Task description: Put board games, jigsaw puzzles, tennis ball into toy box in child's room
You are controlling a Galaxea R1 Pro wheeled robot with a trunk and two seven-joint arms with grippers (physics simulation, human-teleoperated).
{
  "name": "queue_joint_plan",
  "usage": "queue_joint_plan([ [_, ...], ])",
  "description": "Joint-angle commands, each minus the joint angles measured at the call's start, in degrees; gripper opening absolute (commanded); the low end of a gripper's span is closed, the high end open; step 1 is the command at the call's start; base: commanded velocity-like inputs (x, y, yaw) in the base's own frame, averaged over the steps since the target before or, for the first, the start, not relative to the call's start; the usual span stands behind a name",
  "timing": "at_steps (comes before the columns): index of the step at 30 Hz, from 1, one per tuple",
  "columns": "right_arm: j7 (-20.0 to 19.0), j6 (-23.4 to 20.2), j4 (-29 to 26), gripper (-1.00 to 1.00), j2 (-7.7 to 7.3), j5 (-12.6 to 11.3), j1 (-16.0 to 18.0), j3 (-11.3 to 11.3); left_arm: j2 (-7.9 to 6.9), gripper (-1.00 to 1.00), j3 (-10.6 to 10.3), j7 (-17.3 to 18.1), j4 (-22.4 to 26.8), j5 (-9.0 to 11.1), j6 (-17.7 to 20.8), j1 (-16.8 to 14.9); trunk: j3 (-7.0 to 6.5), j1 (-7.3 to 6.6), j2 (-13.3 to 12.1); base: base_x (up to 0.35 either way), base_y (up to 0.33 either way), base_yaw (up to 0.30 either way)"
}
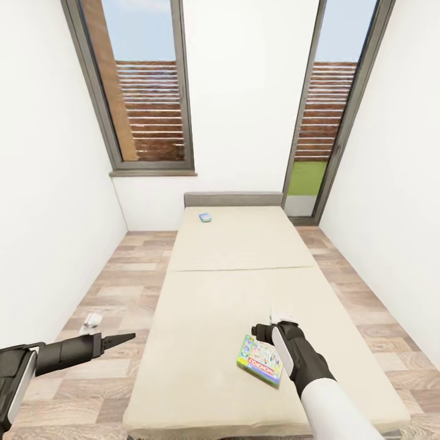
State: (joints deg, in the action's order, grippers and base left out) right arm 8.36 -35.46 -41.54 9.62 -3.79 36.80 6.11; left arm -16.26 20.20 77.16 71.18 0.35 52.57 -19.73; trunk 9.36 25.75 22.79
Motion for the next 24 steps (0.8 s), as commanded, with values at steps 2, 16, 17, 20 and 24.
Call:
queue_joint_plan([
  [2, 0.34, -0.05, -0.17, 1.00, 0.37, -0.42, 0.10, 0.13, -0.11, 1.00, 0.12, 0.23, 0.01, 0.10, 0.60, -0.05, 0.32, 0.03, 0.13, 0.000, 0.000, 0.000],
  [16, 0.33, 1.06, -0.14, 1.00, 0.38, -0.34, 3.03, 0.29, -0.09, 1.00, 0.10, 0.19, 0.01, 0.17, 0.60, -0.05, 1.64, 0.03, 0.13, 0.000, 0.000, 0.000],
  [17, 0.33, 1.08, -0.13, 1.00, 0.38, -0.29, 3.08, 0.30, -0.07, 1.00, 0.09, 0.17, 0.01, 0.17, 0.60, -0.05, 1.74, 0.03, 0.13, 0.000, 0.000, 0.000],
  [20, 0.32, 1.57, -0.13, 1.00, 0.38, -0.04, 3.20, 0.30, -0.02, 1.00, 0.04, 0.12, 0.01, 0.16, 0.60, -0.05, 2.02, 0.03, 0.13, 0.000, 0.000, 0.000],
  [24, 0.34, 2.60, -0.09, 1.00, 0.38, 0.17, 3.19, 0.24, -0.01, 1.00, -0.02, 0.07, 0.01, 0.02, 0.54, -0.05, 2.40, 0.03, 0.13, 0.000, 0.000, 0.000],
])
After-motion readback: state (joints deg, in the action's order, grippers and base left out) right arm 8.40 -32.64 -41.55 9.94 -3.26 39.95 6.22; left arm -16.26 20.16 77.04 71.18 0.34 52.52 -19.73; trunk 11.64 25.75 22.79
